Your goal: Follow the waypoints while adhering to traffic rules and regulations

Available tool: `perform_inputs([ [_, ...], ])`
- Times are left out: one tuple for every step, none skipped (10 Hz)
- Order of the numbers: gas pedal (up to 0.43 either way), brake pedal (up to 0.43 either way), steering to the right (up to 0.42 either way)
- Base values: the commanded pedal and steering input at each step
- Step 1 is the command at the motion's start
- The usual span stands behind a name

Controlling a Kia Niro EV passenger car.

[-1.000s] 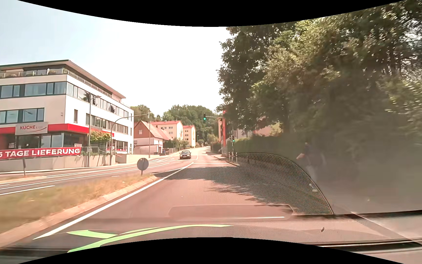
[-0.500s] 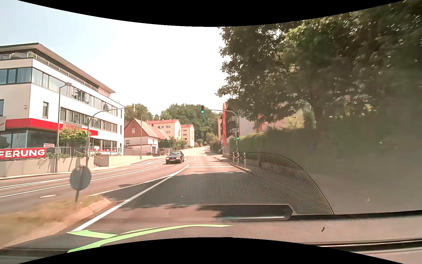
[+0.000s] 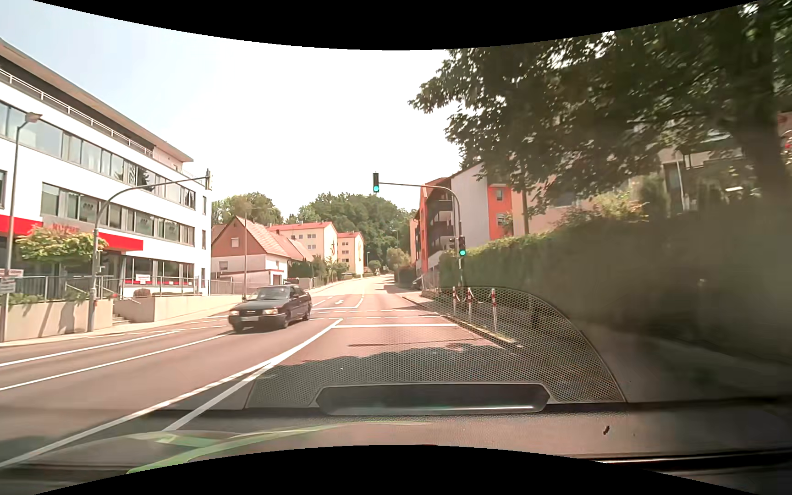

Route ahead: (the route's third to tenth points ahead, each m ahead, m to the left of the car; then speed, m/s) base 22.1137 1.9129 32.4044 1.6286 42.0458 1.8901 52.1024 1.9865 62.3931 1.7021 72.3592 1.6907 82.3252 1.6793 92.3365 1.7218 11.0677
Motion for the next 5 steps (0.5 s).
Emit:
perform_inputs([
  [0.177, 0.000, -0.015],
  [0.177, 0.000, -0.015],
  [0.177, 0.000, -0.015],
  [0.177, 0.000, -0.015],
  [0.177, 0.000, -0.015],
])
